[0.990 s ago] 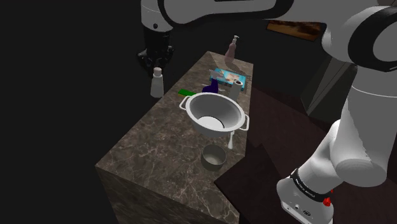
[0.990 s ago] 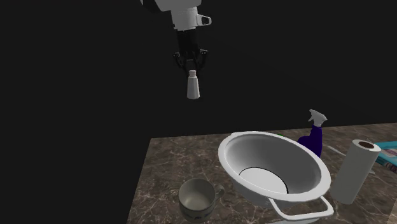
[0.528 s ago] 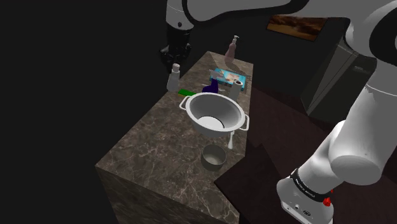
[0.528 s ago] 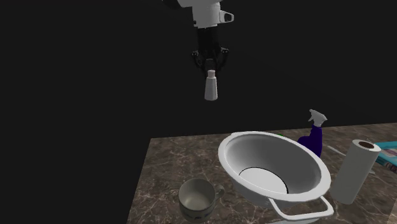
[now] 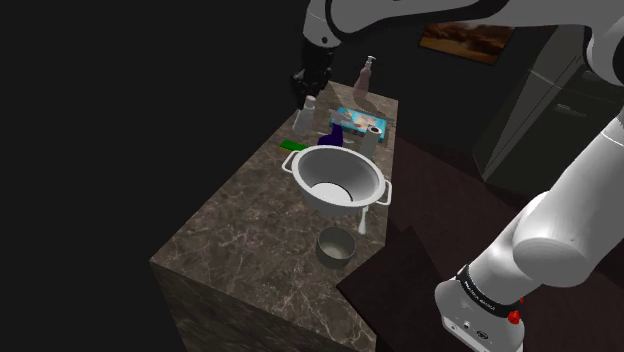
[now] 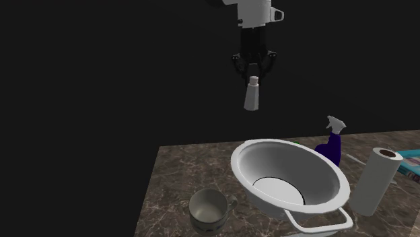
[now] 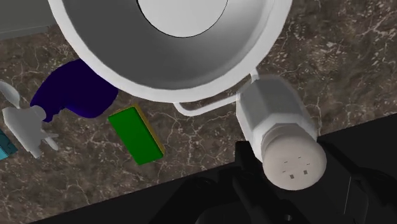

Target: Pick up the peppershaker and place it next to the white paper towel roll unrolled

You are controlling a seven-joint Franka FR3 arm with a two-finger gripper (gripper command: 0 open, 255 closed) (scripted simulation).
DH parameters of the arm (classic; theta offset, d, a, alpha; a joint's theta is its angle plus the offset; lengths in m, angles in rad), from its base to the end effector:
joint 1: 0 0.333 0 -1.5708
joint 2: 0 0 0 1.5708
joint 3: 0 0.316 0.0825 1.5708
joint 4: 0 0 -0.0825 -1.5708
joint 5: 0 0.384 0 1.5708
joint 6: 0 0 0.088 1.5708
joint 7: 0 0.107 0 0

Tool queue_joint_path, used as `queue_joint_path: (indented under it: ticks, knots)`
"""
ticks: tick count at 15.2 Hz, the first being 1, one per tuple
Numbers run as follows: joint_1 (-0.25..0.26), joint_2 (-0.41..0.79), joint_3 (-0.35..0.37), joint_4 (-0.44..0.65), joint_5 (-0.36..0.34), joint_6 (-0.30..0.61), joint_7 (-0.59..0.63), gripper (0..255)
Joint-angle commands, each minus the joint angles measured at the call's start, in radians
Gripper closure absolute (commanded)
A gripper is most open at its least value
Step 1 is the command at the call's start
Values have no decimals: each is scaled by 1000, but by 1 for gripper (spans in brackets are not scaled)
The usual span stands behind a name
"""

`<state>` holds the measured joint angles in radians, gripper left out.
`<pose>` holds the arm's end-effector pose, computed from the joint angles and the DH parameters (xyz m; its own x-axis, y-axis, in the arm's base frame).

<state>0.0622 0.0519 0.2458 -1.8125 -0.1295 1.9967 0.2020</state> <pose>0.5668 0.1694 0.5190 0.9765 0.1544 0.1504 0.1432 -0.9862 0.0826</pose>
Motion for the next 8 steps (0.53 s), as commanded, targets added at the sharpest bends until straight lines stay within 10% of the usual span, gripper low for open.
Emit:
queue_joint_path:
  ticks: [1,8]
  knots:
    - [-27,-23,-22,-27,14,10,-54,255]
    - [-110,-73,-104,-89,50,39,-230,255]
